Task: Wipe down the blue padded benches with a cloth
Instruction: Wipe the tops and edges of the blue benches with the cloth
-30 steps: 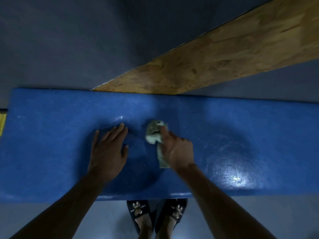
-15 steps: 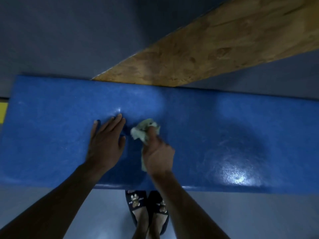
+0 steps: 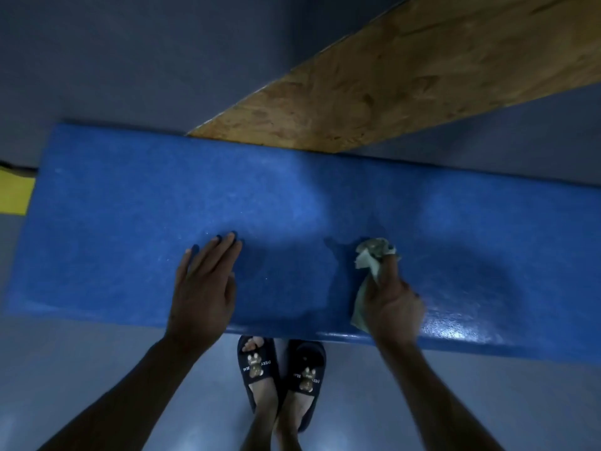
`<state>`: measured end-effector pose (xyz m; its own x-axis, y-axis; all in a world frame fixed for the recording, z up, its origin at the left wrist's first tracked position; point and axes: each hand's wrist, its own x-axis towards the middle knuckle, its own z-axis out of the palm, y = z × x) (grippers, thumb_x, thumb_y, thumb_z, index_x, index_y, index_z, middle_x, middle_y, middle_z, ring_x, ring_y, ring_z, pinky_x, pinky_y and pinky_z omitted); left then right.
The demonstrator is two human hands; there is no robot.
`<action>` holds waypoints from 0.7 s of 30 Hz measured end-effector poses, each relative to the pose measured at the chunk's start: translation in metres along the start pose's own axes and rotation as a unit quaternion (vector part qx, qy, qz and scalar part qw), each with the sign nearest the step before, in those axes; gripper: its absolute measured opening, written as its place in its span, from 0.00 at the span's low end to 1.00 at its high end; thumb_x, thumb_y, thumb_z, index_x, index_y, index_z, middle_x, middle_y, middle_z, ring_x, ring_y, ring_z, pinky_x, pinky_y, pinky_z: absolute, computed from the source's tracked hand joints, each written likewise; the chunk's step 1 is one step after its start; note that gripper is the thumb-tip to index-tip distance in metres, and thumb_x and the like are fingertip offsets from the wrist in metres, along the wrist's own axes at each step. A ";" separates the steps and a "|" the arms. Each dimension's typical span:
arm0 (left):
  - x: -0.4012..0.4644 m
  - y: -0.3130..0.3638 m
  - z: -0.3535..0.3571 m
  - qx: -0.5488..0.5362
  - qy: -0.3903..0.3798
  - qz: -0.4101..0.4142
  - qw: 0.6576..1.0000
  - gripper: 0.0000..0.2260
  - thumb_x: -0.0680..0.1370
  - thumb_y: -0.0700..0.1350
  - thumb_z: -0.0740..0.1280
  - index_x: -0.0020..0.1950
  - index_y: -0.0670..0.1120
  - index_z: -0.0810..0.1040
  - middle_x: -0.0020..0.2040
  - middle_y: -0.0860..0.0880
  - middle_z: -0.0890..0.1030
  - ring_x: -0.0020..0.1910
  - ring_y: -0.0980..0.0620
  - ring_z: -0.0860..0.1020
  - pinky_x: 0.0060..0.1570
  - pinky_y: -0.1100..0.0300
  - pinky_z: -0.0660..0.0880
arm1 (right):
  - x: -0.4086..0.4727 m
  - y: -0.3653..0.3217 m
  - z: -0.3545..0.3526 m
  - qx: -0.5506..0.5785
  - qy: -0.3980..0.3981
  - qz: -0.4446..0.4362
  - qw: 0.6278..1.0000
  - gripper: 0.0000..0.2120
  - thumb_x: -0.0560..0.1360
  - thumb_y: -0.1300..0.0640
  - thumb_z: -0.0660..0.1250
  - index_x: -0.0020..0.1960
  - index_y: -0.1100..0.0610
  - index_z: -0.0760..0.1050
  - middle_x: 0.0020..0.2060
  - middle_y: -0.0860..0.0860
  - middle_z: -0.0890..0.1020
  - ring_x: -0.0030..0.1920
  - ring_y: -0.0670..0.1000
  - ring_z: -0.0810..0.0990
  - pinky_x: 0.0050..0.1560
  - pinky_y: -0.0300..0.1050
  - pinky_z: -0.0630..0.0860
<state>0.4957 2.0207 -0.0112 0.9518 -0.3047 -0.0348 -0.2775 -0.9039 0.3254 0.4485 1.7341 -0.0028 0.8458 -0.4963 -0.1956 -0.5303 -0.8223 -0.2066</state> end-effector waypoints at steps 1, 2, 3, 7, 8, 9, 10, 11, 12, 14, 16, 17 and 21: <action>-0.003 0.001 -0.001 0.001 -0.006 -0.003 1.000 0.23 0.80 0.44 0.54 0.74 0.44 0.70 0.75 0.49 0.70 0.74 0.47 0.67 0.73 0.43 0.60 | -0.011 -0.018 0.010 0.021 -0.016 0.005 1.000 0.21 0.73 0.55 0.66 0.65 0.52 0.70 0.38 0.57 0.84 0.32 0.64 0.82 0.32 0.52 0.77; -0.005 0.002 -0.003 0.001 -0.013 -0.005 1.000 0.23 0.80 0.43 0.53 0.74 0.44 0.70 0.75 0.49 0.70 0.74 0.47 0.67 0.73 0.43 0.60 | -0.023 -0.038 0.021 0.039 -0.026 -0.008 0.999 0.22 0.72 0.56 0.65 0.65 0.51 0.70 0.37 0.55 0.84 0.30 0.62 0.82 0.29 0.51 0.77; -0.006 0.002 -0.004 0.003 -0.019 -0.007 1.000 0.23 0.79 0.43 0.53 0.74 0.44 0.70 0.75 0.49 0.70 0.74 0.47 0.67 0.73 0.44 0.59 | -0.036 -0.060 0.030 0.054 -0.030 -0.038 0.997 0.23 0.69 0.55 0.66 0.64 0.51 0.71 0.35 0.53 0.83 0.28 0.60 0.81 0.26 0.49 0.76; -0.013 0.001 -0.011 0.020 -0.048 -0.021 0.998 0.26 0.77 0.42 0.56 0.76 0.46 0.68 0.75 0.50 0.69 0.74 0.48 0.67 0.73 0.44 0.59 | -0.070 -0.118 0.041 0.070 -0.053 -0.191 0.978 0.21 0.64 0.57 0.70 0.56 0.51 0.72 0.31 0.48 0.81 0.23 0.51 0.79 0.21 0.39 0.70; -0.015 0.000 -0.013 0.019 -0.055 -0.027 0.998 0.26 0.77 0.42 0.56 0.76 0.47 0.67 0.75 0.51 0.69 0.74 0.49 0.67 0.74 0.44 0.59 | -0.071 -0.118 0.039 0.068 -0.050 -0.209 0.974 0.23 0.62 0.57 0.72 0.57 0.52 0.73 0.32 0.47 0.81 0.24 0.50 0.79 0.21 0.39 0.70; -0.017 0.000 -0.015 0.015 -0.059 -0.033 0.998 0.26 0.77 0.42 0.55 0.77 0.47 0.67 0.76 0.52 0.69 0.75 0.49 0.66 0.74 0.44 0.59 | -0.068 -0.111 0.036 0.068 -0.034 -0.220 0.973 0.25 0.62 0.55 0.72 0.58 0.51 0.73 0.33 0.47 0.82 0.24 0.50 0.79 0.21 0.39 0.71; -0.019 -0.001 -0.017 0.009 -0.061 -0.039 0.997 0.26 0.77 0.42 0.54 0.77 0.48 0.66 0.76 0.52 0.68 0.75 0.50 0.66 0.74 0.44 0.58 | -0.064 -0.097 0.034 0.068 -0.011 -0.228 0.971 0.26 0.62 0.53 0.72 0.60 0.51 0.73 0.33 0.47 0.82 0.23 0.51 0.78 0.21 0.39 0.70; -0.021 -0.002 -0.019 0.004 -0.062 -0.043 0.997 0.26 0.77 0.42 0.53 0.77 0.48 0.66 0.76 0.53 0.68 0.75 0.50 0.65 0.74 0.43 0.58 | -0.059 -0.080 0.030 0.063 0.008 -0.230 0.971 0.26 0.63 0.51 0.70 0.61 0.51 0.73 0.33 0.48 0.82 0.22 0.52 0.78 0.21 0.39 0.70; -0.023 -0.002 -0.020 -0.001 -0.062 -0.043 0.997 0.26 0.78 0.43 0.52 0.77 0.49 0.66 0.76 0.54 0.67 0.75 0.51 0.65 0.74 0.43 0.58 | -0.053 -0.058 0.027 0.049 0.024 -0.222 0.973 0.25 0.66 0.48 0.66 0.62 0.51 0.72 0.32 0.49 0.82 0.22 0.53 0.78 0.20 0.40 0.70; -0.025 -0.004 -0.022 -0.010 -0.061 -0.041 0.997 0.27 0.78 0.44 0.50 0.77 0.49 0.66 0.76 0.55 0.67 0.75 0.52 0.65 0.74 0.42 0.58 | -0.042 -0.015 0.018 0.012 0.023 -0.178 0.984 0.25 0.70 0.45 0.59 0.65 0.51 0.71 0.32 0.51 0.82 0.22 0.56 0.78 0.21 0.44 0.73; -0.026 -0.005 -0.023 -0.017 -0.064 -0.043 0.997 0.27 0.77 0.44 0.51 0.77 0.50 0.66 0.76 0.55 0.67 0.75 0.52 0.64 0.74 0.42 0.58 | -0.035 0.018 0.007 -0.019 0.011 -0.114 0.993 0.25 0.72 0.46 0.58 0.69 0.50 0.69 0.35 0.54 0.83 0.28 0.59 0.81 0.28 0.49 0.77; -0.025 -0.006 -0.024 -0.021 -0.065 -0.045 0.997 0.27 0.77 0.43 0.52 0.77 0.50 0.65 0.76 0.56 0.67 0.76 0.52 0.64 0.75 0.42 0.58 | -0.033 0.027 0.002 -0.025 -0.005 -0.081 0.996 0.25 0.73 0.49 0.60 0.70 0.49 0.67 0.38 0.55 0.84 0.31 0.61 0.82 0.33 0.51 0.78; -0.026 -0.011 -0.027 -0.023 -0.061 -0.049 0.997 0.27 0.77 0.41 0.54 0.77 0.49 0.65 0.76 0.55 0.67 0.76 0.52 0.64 0.75 0.43 0.58 | -0.038 0.015 -0.003 -0.011 0.004 0.005 1.000 0.26 0.75 0.55 0.61 0.72 0.49 0.64 0.42 0.58 0.84 0.40 0.64 0.82 0.40 0.54 0.77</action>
<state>0.4774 2.0472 0.0116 0.9504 -0.2524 -0.1818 -0.1753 -0.9175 0.3570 0.4080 1.7398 0.0040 0.8404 -0.5075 -0.1902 -0.5382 -0.8228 -0.1828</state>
